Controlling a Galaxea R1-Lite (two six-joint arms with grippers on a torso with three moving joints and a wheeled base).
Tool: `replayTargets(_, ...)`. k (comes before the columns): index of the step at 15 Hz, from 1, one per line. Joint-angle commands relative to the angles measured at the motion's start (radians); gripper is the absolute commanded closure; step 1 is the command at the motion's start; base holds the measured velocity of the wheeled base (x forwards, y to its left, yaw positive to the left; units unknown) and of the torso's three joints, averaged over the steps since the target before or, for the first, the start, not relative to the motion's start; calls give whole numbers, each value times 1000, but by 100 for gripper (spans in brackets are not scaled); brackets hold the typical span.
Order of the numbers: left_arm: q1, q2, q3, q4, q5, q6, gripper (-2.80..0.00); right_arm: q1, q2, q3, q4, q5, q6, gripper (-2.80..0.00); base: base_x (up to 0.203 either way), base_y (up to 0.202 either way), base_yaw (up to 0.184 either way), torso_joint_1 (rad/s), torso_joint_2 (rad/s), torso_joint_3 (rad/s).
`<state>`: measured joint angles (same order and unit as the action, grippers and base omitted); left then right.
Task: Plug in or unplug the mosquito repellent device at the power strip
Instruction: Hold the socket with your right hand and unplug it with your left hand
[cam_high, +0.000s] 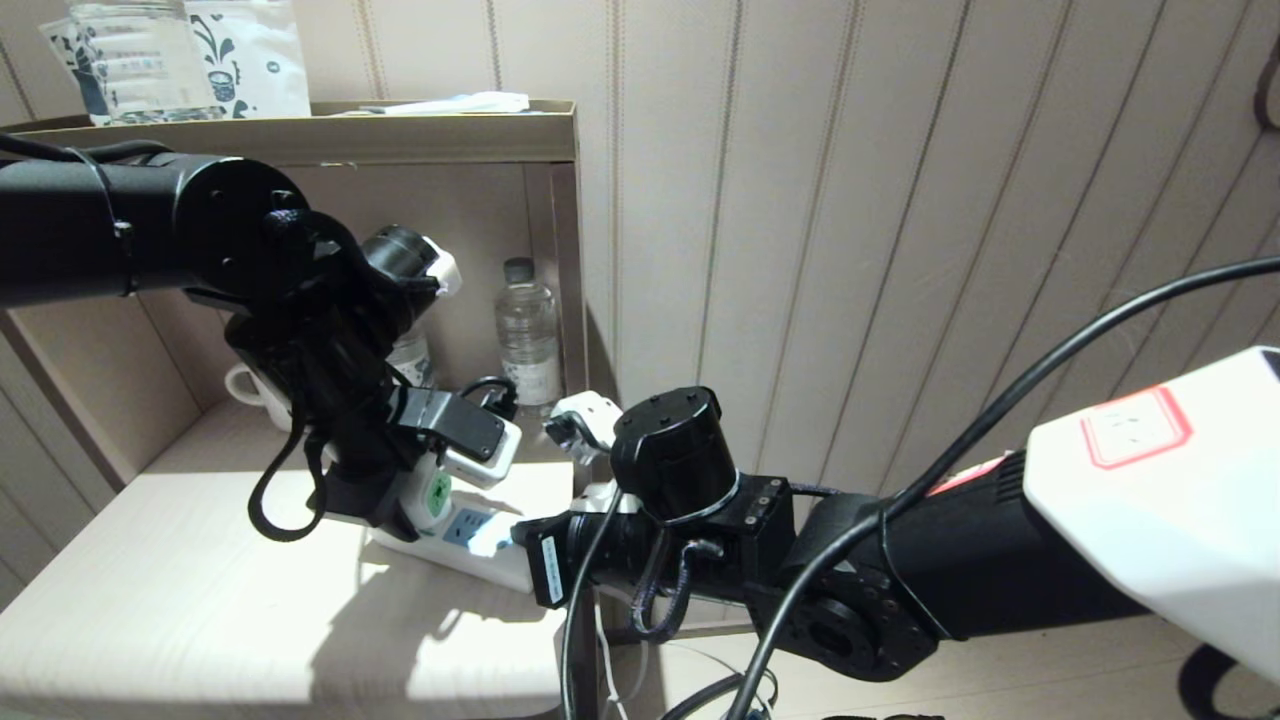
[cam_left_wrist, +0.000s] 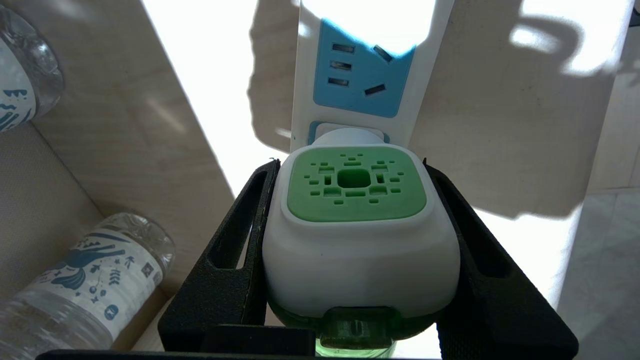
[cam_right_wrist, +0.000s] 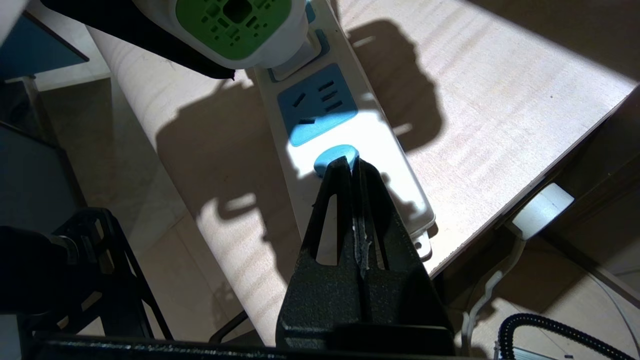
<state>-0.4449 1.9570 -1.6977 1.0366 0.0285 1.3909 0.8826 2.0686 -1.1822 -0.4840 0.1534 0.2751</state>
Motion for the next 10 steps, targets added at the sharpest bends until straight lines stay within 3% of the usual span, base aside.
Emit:
replayTargets(1, 2, 3, -5, 4, 1, 8, 0, -4, 11, 19, 0, 1, 5, 0, 0, 0, 0, 0, 0, 0)
replayTargets(10, 14, 23, -125, 6, -33, 14, 0, -14, 36, 48, -22, 29, 86, 0, 0, 0, 0, 0, 0, 0)
